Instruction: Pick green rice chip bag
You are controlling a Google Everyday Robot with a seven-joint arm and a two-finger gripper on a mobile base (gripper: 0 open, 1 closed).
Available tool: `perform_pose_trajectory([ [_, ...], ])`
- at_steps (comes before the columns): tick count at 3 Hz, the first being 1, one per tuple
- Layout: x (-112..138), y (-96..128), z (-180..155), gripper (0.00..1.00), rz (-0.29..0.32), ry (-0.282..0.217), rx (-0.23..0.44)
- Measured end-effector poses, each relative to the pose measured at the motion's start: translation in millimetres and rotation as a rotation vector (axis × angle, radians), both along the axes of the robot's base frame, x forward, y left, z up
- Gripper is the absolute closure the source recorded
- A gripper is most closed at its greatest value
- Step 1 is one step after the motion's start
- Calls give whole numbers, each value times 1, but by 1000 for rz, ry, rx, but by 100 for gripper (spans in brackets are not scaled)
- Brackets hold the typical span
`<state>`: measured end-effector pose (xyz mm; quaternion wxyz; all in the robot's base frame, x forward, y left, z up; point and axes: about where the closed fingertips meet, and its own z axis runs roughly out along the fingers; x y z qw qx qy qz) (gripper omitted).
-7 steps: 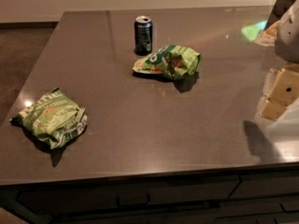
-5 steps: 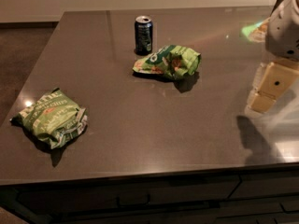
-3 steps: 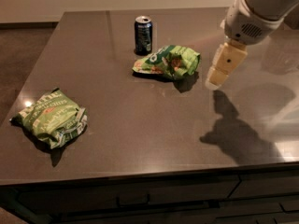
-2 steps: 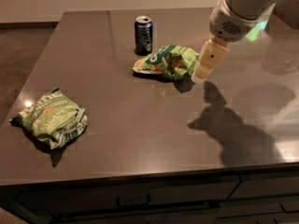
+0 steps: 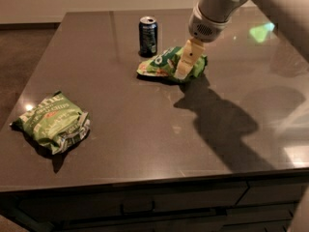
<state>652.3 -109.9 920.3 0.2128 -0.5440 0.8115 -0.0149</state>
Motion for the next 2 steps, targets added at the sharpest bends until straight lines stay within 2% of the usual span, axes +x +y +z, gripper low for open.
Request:
perform_pose_trajectory([
  [1,16,9,-13,0,-7,22,-18],
  [2,27,13,-22,14,-18,56,-37],
])
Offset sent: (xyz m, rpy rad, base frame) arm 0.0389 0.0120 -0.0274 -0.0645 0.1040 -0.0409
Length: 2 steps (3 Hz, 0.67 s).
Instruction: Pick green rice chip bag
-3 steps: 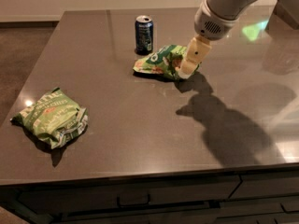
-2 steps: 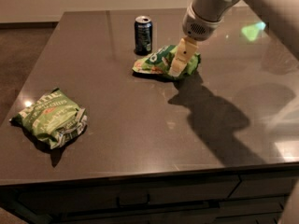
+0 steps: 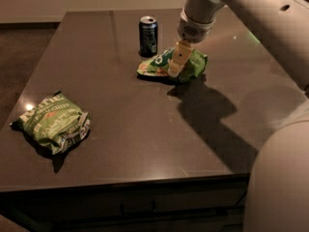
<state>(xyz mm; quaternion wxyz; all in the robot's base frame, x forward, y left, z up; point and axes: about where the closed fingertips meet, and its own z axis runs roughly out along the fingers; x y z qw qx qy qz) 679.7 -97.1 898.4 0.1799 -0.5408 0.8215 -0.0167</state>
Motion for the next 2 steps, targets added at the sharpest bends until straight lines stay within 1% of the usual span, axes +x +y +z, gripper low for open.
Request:
perform_pose_trajectory([
  [1,4,2,-3,38,-4,22,-20],
  [2,-4,4,10,69,18,20,-32],
])
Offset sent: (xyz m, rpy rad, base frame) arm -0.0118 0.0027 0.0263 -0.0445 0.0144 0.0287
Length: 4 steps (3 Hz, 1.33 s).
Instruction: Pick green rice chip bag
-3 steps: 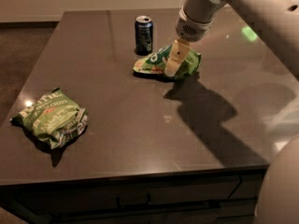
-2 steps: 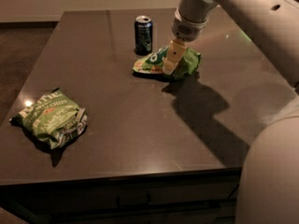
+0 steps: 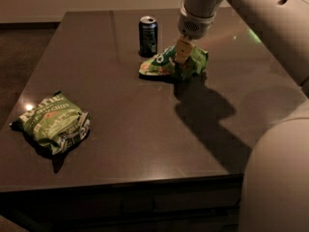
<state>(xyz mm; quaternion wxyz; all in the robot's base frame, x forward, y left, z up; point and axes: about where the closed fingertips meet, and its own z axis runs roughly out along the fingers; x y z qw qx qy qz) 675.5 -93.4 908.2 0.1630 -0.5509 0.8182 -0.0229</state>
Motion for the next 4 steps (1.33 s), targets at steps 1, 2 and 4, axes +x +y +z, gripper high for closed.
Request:
perform_pose_trajectory([
  [1,-17,3,27,92,52,-30,0],
  [2,-43,9,66,100,139,-76,13],
  [4,-80,30,130,100,338,-168,34],
])
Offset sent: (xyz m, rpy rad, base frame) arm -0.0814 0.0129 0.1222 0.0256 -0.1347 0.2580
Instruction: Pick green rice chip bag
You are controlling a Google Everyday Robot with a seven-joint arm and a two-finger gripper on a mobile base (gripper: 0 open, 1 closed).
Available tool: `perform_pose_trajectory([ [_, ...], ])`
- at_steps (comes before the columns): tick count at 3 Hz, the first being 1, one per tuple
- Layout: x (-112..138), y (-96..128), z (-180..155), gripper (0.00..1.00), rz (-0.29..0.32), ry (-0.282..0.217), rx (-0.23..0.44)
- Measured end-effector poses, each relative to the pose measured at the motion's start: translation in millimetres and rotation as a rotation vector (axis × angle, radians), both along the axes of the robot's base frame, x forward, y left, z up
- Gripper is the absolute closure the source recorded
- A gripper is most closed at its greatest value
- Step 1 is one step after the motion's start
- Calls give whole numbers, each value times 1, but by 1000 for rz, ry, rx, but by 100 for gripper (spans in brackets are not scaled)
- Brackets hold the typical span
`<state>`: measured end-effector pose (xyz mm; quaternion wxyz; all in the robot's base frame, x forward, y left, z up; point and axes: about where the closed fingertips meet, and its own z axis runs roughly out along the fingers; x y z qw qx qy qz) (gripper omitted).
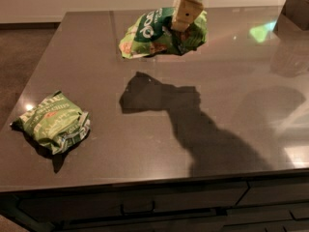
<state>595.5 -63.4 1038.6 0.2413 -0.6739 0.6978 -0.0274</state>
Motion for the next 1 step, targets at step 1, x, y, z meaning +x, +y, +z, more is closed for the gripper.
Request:
perform_pose_trajectory([
  [1,0,0,0,100,0,-1,1],
])
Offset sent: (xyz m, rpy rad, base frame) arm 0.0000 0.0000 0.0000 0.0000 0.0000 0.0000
